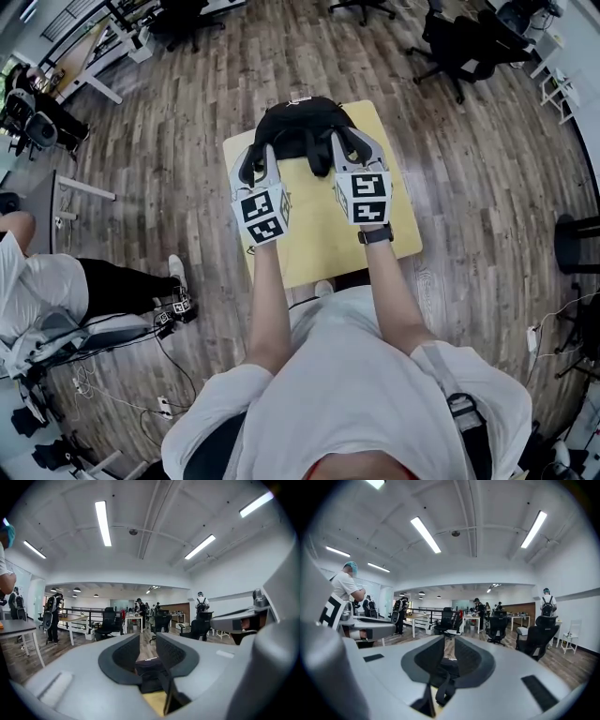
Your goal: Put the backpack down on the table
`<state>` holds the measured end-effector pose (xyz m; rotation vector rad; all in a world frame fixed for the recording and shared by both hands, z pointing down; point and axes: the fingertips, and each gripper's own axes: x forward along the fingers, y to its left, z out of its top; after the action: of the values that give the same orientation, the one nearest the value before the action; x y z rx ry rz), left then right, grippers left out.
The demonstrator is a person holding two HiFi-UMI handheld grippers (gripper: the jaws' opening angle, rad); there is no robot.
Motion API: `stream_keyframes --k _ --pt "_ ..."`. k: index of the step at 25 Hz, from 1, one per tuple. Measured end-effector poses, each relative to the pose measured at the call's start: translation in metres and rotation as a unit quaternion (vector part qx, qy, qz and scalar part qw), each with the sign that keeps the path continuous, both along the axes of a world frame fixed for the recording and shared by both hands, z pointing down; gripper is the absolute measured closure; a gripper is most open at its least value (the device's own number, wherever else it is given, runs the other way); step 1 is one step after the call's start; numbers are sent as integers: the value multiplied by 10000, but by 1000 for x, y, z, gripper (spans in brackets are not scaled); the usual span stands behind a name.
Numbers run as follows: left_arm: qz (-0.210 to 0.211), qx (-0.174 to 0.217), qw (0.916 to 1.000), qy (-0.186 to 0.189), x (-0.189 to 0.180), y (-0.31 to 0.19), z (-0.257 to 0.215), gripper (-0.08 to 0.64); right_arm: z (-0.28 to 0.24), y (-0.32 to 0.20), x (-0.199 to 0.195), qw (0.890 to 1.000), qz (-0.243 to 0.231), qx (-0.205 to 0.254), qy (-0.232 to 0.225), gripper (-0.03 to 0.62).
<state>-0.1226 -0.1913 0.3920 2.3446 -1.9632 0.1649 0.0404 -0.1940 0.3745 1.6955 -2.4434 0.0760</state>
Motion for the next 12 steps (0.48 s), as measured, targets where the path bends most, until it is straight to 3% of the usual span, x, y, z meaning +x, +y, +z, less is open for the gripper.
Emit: stream_keyframes --k 5,12 --pt "-23 382 9993 -11 -1 23 -27 484 -18 24 -7 9997 -89 211 -51 532" --pt "-43 507 9987 96 3 44 -44 537 -41 46 -1 9984 -62 493 -256 551"
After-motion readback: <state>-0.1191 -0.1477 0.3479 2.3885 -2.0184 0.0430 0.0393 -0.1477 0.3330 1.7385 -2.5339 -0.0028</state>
